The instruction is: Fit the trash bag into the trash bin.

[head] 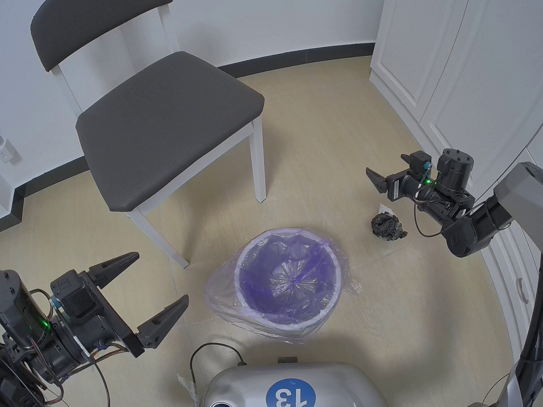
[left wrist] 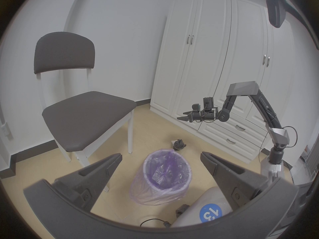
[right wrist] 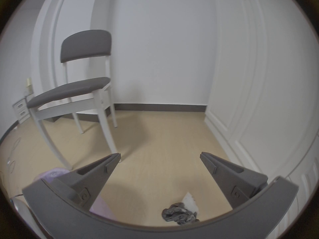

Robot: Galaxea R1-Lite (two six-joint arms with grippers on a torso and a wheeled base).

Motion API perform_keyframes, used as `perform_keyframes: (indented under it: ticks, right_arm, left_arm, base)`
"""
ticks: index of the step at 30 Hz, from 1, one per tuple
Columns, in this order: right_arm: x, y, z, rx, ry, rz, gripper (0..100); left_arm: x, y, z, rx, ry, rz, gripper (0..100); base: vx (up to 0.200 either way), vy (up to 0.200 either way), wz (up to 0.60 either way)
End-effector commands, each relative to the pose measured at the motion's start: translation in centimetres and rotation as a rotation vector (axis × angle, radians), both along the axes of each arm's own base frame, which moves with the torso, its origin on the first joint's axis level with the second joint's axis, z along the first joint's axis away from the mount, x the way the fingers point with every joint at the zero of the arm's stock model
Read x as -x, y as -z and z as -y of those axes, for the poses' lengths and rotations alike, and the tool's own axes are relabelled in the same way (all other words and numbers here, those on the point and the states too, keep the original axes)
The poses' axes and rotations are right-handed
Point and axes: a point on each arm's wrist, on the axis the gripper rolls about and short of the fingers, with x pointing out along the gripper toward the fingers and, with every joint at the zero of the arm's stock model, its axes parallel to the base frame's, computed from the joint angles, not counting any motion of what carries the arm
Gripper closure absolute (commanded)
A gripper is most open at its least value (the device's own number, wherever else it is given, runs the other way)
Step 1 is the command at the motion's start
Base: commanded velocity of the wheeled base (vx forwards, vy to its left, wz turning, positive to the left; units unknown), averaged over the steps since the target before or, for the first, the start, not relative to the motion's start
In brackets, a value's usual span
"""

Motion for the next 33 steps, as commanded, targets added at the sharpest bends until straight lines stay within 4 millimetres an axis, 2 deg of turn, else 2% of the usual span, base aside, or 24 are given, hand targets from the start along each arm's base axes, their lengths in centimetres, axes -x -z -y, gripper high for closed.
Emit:
perform_keyframes:
  ticks: [1, 5, 10, 14, 17, 20, 24, 27, 30, 33]
  right_arm:
    - [1.4, -0.9, 0.0, -0.055, 0.118, 0.096, 0]
    - [2.1, -0.4, 0.0, -0.103, 0.121, 0.097, 0]
    - [3.3, 0.6, 0.3, -0.065, 0.141, -0.051, 0]
    - [4.6, -1.3, 0.6, -0.050, 0.142, -0.164, 0]
    - [5.9, -4.2, 0.7, -0.092, 0.144, -0.259, 0]
    - [7.4, -5.5, 1.2, -0.068, 0.150, -0.379, 0]
    - [8.9, -4.7, 1.9, 0.011, 0.172, -0.508, 0]
    - [9.0, -4.2, 2.5, 0.013, 0.188, -0.537, 0]
    - [8.5, -3.2, 4.2, 0.020, 0.232, -0.598, 0]
    - [5.8, 0.4, 4.8, -0.013, 0.250, -0.670, 0]
  left_arm:
    - [0.5, -0.7, -0.1, 0.029, 0.021, 0.029, 0]
    - [0.4, -0.8, 0.0, 0.033, 0.025, 0.035, 0]
    - [0.3, -0.9, 0.1, 0.035, 0.025, 0.038, 0]
    - [0.3, -0.8, 0.1, 0.033, 0.031, 0.034, 0]
    - [0.3, -0.8, 0.2, 0.032, 0.060, 0.029, 0]
    - [0.4, -0.8, 0.2, 0.034, 0.075, 0.027, 0]
    - [0.4, -0.8, 0.2, 0.039, 0.075, 0.027, 0]
    - [0.4, -0.8, 0.2, 0.038, 0.075, 0.026, 0]
    - [0.4, -0.7, 0.1, 0.034, 0.073, 0.019, 0]
    - [0.6, -0.6, 0.0, 0.031, 0.070, 0.020, 0]
  base:
    - [0.000, 0.000, 0.00]
    - [0.000, 0.000, 0.00]
    - [0.000, 0.000, 0.00]
    - [0.000, 0.000, 0.00]
    - [0.000, 0.000, 0.00]
    - [0.000, 0.000, 0.00]
    - [0.000, 0.000, 0.00]
    - [0.000, 0.000, 0.00]
    - [0.000, 0.000, 0.00]
    - [0.000, 0.000, 0.00]
